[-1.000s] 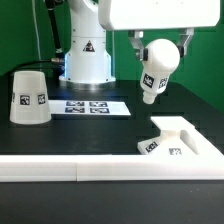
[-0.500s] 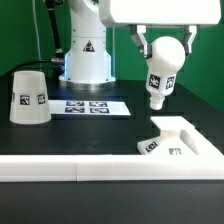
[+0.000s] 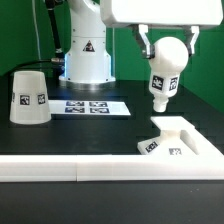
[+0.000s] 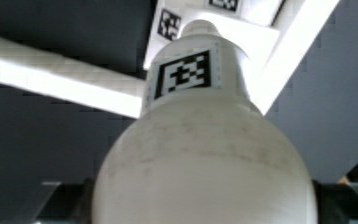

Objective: Assemble lamp

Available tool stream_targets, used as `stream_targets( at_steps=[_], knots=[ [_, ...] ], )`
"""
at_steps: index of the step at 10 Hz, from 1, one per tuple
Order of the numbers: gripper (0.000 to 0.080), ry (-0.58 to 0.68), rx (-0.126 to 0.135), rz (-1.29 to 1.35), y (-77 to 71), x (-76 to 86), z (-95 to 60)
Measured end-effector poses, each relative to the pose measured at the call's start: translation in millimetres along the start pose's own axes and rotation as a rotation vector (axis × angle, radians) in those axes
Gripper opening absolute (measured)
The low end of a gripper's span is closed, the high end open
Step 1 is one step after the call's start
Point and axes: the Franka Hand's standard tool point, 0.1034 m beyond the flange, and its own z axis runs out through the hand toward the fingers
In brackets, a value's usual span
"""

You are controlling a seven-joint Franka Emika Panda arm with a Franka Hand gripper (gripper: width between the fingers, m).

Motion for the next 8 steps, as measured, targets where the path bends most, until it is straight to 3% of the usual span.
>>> stream_targets(
  at_steps=[1,3,8],
  knots=[
    [0.0576,-0.002,0.005,0.009,-8.0,4.9,-0.6],
    [0.0576,0.045,-0.003,-0.014,-7.6,15.1,4.9],
    [0.0576,0.035,0.001,-0.017,-11.3,5.8,14.5]
  ],
)
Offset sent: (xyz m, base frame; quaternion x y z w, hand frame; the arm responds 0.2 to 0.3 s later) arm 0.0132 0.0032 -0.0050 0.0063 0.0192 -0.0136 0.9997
